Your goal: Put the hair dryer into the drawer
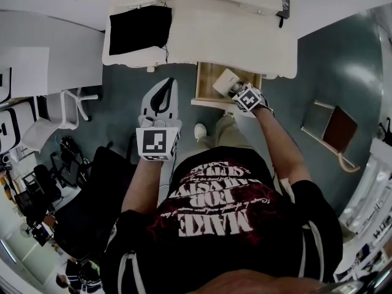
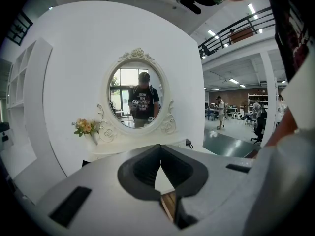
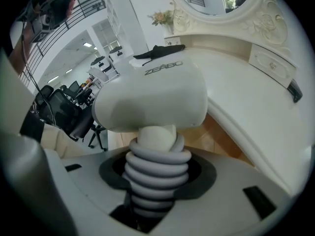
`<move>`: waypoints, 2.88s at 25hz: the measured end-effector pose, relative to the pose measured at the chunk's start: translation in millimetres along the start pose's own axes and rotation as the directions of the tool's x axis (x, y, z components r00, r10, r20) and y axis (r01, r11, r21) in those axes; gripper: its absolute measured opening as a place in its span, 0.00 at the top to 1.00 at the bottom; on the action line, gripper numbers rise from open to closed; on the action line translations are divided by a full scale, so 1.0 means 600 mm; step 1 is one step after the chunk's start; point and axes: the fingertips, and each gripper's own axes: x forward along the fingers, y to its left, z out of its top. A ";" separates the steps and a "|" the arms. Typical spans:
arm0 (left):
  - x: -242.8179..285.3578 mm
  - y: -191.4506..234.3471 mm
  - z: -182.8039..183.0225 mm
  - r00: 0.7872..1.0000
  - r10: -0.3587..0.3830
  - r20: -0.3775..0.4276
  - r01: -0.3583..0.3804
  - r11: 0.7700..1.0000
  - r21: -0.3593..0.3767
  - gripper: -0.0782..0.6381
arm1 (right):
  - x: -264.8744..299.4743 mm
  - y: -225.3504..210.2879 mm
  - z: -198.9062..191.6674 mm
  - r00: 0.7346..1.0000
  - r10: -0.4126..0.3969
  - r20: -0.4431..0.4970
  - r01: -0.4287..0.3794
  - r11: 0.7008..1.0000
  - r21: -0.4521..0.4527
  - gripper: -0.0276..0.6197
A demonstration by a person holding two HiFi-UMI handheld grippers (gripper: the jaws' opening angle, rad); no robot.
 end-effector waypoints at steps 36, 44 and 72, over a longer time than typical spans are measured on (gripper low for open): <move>0.006 0.007 -0.011 0.999 0.006 -0.038 -0.005 1.000 0.019 0.88 | 0.137 -0.038 -0.064 0.936 -0.063 -0.345 0.028 0.994 -0.107 0.64; -0.003 0.004 -0.013 0.999 0.002 -0.033 -0.001 1.000 0.011 0.88 | 0.132 -0.043 -0.084 0.936 -0.111 -0.334 0.089 0.993 -0.082 0.58; -0.044 -0.023 0.059 0.990 -0.066 0.124 0.070 0.997 -0.028 0.89 | -0.260 0.018 0.092 0.809 -0.353 0.470 0.266 0.933 0.243 0.95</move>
